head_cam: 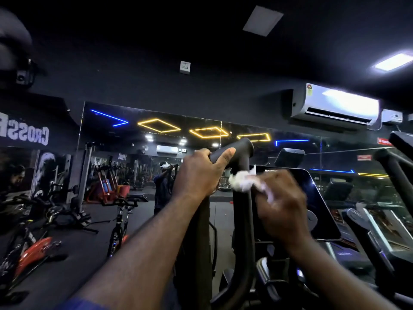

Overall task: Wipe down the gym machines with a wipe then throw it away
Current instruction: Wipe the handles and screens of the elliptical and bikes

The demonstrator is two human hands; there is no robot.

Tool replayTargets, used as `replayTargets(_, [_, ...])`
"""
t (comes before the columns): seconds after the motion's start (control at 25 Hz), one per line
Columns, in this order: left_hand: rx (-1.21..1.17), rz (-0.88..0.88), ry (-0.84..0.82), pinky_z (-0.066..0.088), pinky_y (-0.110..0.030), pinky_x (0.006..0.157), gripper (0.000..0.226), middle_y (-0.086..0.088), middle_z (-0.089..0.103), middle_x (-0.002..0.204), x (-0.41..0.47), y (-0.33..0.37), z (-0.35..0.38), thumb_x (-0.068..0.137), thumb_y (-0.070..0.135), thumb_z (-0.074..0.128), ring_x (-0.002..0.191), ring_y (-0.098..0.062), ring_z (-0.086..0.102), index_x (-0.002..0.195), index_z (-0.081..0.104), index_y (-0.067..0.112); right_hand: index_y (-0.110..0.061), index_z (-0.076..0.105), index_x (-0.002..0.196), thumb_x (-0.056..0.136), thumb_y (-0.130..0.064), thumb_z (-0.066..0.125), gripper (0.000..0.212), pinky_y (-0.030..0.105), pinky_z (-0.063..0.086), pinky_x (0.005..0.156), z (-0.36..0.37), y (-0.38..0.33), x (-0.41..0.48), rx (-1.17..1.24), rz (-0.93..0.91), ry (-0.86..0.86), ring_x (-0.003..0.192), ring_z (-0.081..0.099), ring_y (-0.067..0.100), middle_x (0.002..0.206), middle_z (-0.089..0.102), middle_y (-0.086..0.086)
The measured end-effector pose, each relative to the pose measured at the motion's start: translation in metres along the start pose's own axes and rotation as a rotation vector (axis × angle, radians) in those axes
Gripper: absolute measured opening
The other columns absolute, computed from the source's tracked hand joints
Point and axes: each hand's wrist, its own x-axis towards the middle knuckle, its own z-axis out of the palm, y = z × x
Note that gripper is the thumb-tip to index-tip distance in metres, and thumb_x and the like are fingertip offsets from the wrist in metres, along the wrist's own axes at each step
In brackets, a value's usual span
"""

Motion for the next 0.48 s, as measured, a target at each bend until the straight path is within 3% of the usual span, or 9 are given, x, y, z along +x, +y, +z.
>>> replayTargets(0.08, [-0.017, -0.010, -0.006, 0.063, -0.042, 0.068, 0.071, 0.000, 0.065, 0.086, -0.001, -0.003, 0.001, 0.086, 0.089, 0.040, 0.073, -0.016, 0.068, 0.100, 0.061, 0.023, -0.019, 0.080, 0.110, 0.095, -0.015, 0.072, 0.017, 0.003, 0.041, 0.088, 0.004, -0.002, 0.030, 0.116, 0.254, 0.071, 0.106, 0.063, 0.004, 0.116, 0.069, -0.007])
replayTargets(0.12, [-0.020, -0.010, -0.001, 0.063, -0.043, 0.069, 0.071, 0.000, 0.066, 0.085, -0.001, -0.004, 0.000, 0.086, 0.090, 0.040, 0.073, -0.016, 0.068, 0.099, 0.062, 0.023, -0.019, 0.079, 0.117, 0.096, -0.014, 0.073, 0.022, 0.000, 0.041, 0.090, 0.008, -0.008, 0.026, 0.243, 0.357, 0.036, 0.113, 0.065, 0.000, 0.121, 0.072, -0.009])
replayTargets(0.2, [-0.015, -0.005, 0.010, 0.063, -0.043, 0.068, 0.071, 0.000, 0.066, 0.085, -0.001, -0.002, -0.002, 0.086, 0.089, 0.041, 0.073, -0.016, 0.067, 0.101, 0.065, 0.024, -0.016, 0.076, 0.123, 0.094, -0.007, 0.072, 0.030, 0.005, 0.046, 0.094, 0.010, -0.025, -0.012, 0.480, 0.509, 0.010, 0.116, 0.067, -0.003, 0.122, 0.075, -0.012])
replayTargets(0.28, [-0.026, -0.001, 0.016, 0.063, -0.043, 0.066, 0.071, -0.001, 0.067, 0.083, -0.001, -0.003, -0.001, 0.086, 0.089, 0.042, 0.071, -0.017, 0.068, 0.102, 0.066, 0.024, -0.014, 0.079, 0.114, 0.093, 0.003, 0.070, 0.028, 0.012, 0.052, 0.090, 0.012, -0.033, -0.039, 0.578, 0.618, 0.061, 0.107, 0.072, 0.002, 0.109, 0.079, -0.010])
replayTargets(0.4, [-0.084, -0.003, -0.009, 0.065, -0.050, 0.066, 0.070, -0.005, 0.069, 0.080, -0.001, 0.000, -0.001, 0.082, 0.091, 0.042, 0.068, -0.023, 0.072, 0.096, 0.063, 0.025, -0.013, 0.080, 0.098, 0.096, 0.004, 0.066, 0.022, 0.029, 0.057, 0.081, 0.023, -0.002, -0.002, 0.812, 0.900, 0.237, 0.087, 0.074, 0.016, 0.088, 0.079, -0.002])
replayTargets(0.48, [-0.086, -0.008, -0.012, 0.065, -0.051, 0.067, 0.074, -0.006, 0.070, 0.081, -0.004, 0.000, -0.002, 0.077, 0.093, 0.039, 0.069, -0.025, 0.073, 0.095, 0.063, 0.025, -0.014, 0.079, 0.104, 0.097, 0.006, 0.061, 0.027, 0.029, 0.058, 0.073, 0.028, 0.008, 0.036, 0.948, 1.025, 0.251, 0.082, 0.070, 0.016, 0.086, 0.078, 0.002])
